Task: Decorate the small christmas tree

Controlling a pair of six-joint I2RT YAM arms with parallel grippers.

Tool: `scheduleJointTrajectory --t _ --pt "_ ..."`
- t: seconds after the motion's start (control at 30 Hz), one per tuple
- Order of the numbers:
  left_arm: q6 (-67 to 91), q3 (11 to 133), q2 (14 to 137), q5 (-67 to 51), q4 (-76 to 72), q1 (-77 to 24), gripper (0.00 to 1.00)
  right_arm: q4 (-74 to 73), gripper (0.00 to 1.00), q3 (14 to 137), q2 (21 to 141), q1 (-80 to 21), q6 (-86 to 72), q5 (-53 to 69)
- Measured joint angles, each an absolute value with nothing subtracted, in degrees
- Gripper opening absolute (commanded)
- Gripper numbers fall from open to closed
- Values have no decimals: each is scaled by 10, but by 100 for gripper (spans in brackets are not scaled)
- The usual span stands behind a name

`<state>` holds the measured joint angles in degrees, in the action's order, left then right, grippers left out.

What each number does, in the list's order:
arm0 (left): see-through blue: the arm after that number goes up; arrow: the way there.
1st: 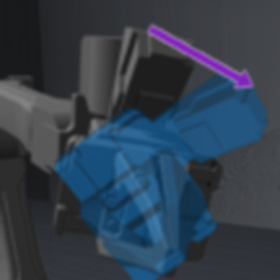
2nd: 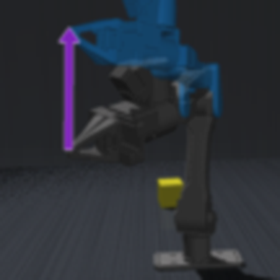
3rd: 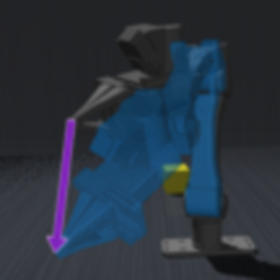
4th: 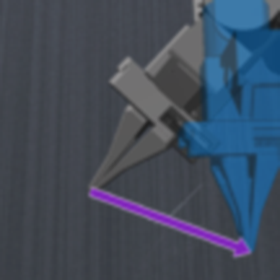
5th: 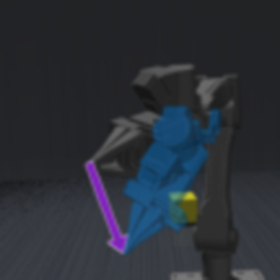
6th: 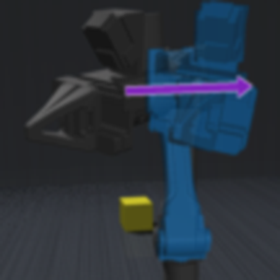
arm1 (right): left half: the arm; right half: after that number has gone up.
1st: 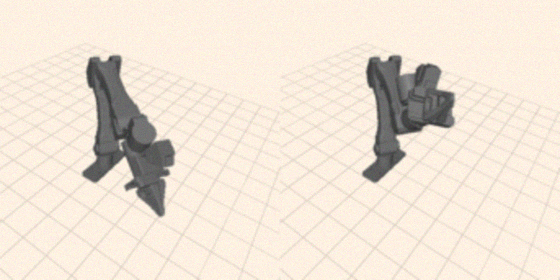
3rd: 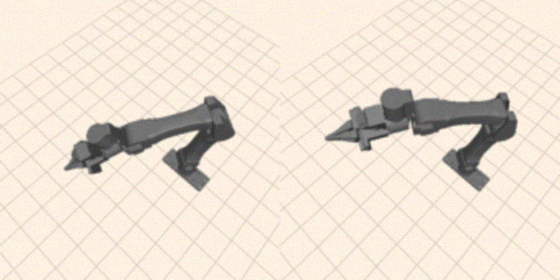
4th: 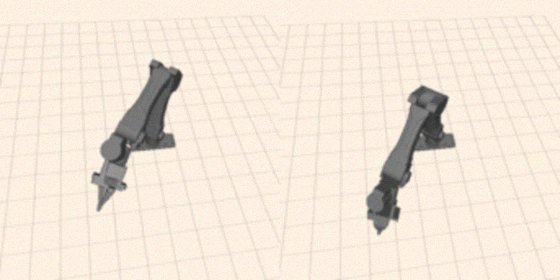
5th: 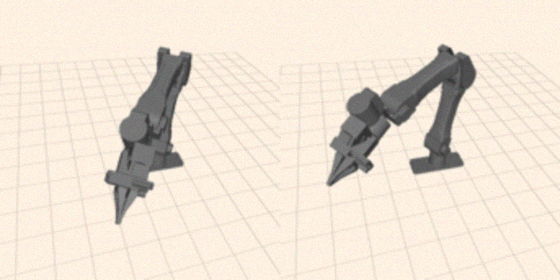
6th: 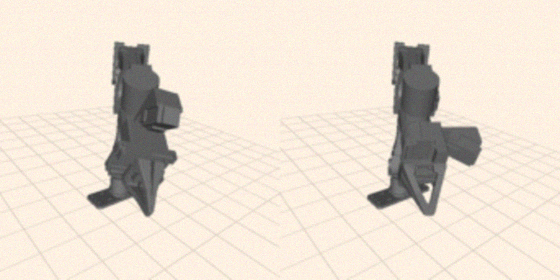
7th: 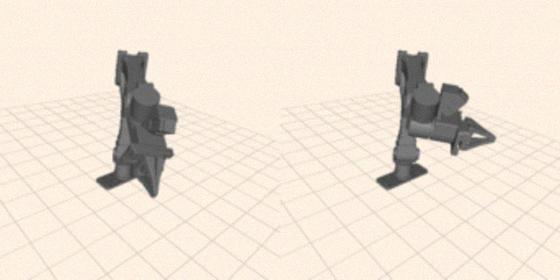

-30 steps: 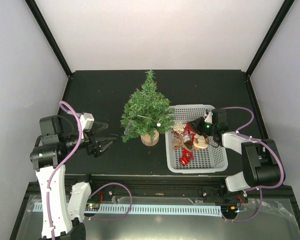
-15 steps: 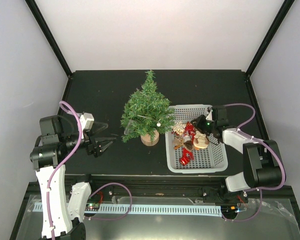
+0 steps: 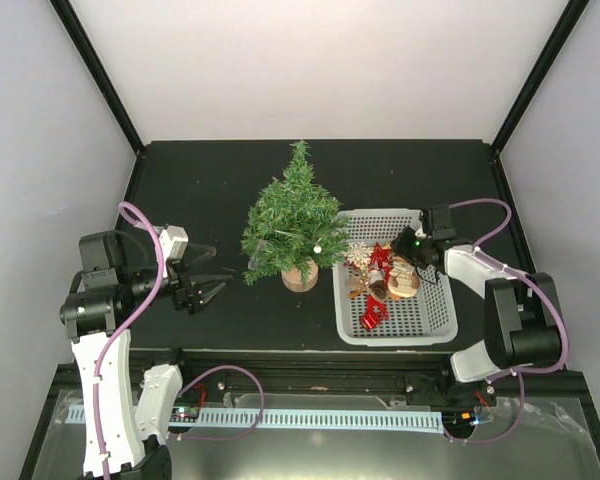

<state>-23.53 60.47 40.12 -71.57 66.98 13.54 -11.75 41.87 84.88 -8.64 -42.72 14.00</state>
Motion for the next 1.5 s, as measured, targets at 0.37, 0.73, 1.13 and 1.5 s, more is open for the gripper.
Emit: scheduleJointTrajectory --t 0.37,0.73,1.13,1.5 --pt "-235 605 401 -716 670 135 99 -48 30 420 879 -85 -435 145" --pt "-235 605 401 -716 665 137 99 -129 31 418 834 -116 -434 107" --pt "-235 605 401 -716 664 139 99 -184 31 425 844 -133 -434 96" --pt "-235 605 401 -716 664 139 99 -166 22 424 866 -133 -438 127"
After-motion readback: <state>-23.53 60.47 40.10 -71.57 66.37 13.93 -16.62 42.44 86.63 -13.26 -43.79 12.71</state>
